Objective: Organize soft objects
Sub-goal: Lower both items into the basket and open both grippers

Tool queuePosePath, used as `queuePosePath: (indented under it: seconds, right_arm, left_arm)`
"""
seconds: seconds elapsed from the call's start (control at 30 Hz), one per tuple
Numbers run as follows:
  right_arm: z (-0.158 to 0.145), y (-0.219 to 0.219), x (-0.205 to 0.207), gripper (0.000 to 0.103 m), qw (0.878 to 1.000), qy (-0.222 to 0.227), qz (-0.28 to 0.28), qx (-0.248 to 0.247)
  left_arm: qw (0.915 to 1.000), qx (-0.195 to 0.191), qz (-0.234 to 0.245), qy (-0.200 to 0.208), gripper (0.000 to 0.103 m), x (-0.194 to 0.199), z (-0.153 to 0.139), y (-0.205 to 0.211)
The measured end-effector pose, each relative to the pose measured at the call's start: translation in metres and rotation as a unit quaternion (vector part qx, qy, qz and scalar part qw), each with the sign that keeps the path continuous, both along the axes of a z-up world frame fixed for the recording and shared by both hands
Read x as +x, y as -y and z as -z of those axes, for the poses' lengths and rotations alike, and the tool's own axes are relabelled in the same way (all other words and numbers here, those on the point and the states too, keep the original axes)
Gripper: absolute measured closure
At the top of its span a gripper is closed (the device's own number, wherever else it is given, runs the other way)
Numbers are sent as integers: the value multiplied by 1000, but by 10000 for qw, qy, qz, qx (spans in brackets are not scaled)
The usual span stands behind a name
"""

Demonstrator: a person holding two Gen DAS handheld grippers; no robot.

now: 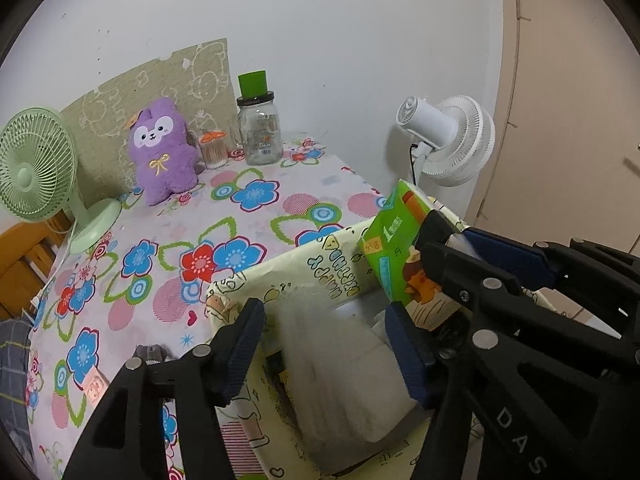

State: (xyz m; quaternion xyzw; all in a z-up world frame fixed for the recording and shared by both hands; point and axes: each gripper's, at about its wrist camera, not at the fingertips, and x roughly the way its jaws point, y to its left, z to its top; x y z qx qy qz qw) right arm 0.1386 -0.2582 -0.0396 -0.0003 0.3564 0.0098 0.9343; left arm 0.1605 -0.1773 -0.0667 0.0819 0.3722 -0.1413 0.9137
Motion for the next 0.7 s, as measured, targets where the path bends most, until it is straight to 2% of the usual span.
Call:
queuePosePath:
  seconds: [0.1, 0.17, 0.23, 0.47, 0.7]
  right_arm:
    - [4, -1, 2, 74, 9998, -91, -117, 90]
    - [5, -2, 2, 55, 9997, -111, -163, 112]
    - [6, -2, 2, 48, 9997, -148, -155, 150]
    - [5, -1, -4, 29, 9996, -111, 8, 250]
    - [-4, -6, -17, 21, 9998, 76, 128, 114]
  left_arm:
    - [10000, 31, -12, -1, 30, -1, 0, -1]
    - [10000, 16, 2, 9, 24, -2, 0, -1]
    - [10000, 17, -11, 28, 20, -3, -1, -3]
    - [10000, 71, -43, 34, 13, -9, -5, -10]
    - [9998, 38, -61, 167, 8, -20, -13, -18]
